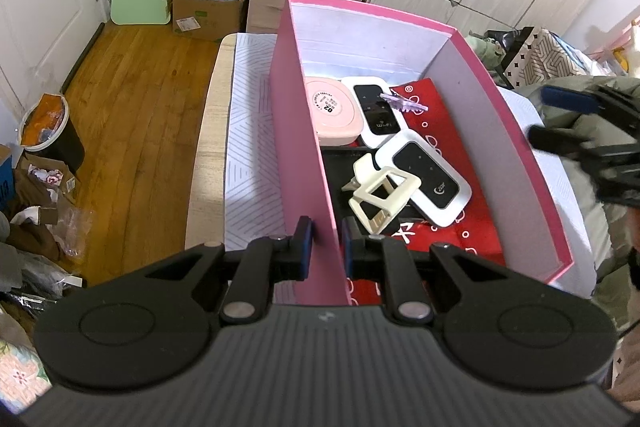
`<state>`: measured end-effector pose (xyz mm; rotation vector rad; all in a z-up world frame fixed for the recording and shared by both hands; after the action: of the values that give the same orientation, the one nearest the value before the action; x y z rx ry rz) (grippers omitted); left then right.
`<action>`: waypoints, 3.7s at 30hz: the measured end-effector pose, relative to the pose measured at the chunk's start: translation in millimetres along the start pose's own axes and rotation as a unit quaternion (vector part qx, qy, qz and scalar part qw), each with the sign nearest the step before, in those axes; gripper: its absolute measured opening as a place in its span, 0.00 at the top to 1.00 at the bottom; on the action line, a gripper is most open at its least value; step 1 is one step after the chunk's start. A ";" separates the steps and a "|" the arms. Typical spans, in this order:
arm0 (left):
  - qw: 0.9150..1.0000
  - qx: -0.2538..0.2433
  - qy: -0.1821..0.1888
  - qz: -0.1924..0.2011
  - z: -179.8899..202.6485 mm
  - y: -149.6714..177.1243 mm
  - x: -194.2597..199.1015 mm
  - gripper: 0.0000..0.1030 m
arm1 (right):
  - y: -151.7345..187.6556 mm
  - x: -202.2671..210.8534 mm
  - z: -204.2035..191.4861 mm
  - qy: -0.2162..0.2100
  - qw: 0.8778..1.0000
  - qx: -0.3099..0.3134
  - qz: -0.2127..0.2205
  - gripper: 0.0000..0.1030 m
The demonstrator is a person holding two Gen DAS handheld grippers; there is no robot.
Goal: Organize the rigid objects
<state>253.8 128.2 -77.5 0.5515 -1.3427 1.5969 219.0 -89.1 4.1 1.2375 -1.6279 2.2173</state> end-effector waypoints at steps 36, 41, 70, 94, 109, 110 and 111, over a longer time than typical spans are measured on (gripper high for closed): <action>1.000 0.003 0.001 0.016 0.0 3.7 1.2 0.86 | 164.5 -47.8 178.3 0.124 0.967 -0.219 0.032 0.55; 1.000 0.003 0.003 0.017 -0.6 4.1 1.0 0.85 | 166.3 -57.3 174.8 0.114 0.970 -0.211 0.034 0.57; 1.000 0.007 0.007 0.018 -0.6 3.3 1.2 0.85 | 123.5 35.5 109.1 0.065 0.961 -0.227 0.144 0.90; 1.000 -0.005 -0.002 0.010 3.4 1.6 0.9 0.85 | 22.8 -49.1 21.7 -0.017 0.999 -0.025 0.017 0.90; 1.000 0.008 0.007 0.014 -0.6 2.5 0.7 0.85 | 19.0 -30.2 33.2 -0.001 0.999 -0.050 0.021 0.87; 1.000 0.008 0.007 0.014 -0.7 2.6 0.7 0.85 | 21.6 -21.7 36.0 -0.001 0.998 -0.062 0.029 0.87; 1.000 0.008 0.007 0.013 -0.9 2.5 0.5 0.85 | 24.8 -12.9 39.0 -0.002 0.997 -0.075 0.037 0.87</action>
<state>251.7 129.4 -78.6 0.5347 -1.3332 1.6300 235.1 -127.6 -19.6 1.1611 -1.8317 2.0891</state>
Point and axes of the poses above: each gripper's, at about its wrist camera, not at the fingertips, and x roughly against the way its jaws point, z to its right, y to its underside, the point moved 8 cm from there along -x, roughly the way its jaws point, and after that the axes turned 4 degrees about x, right-handed, at the moved point
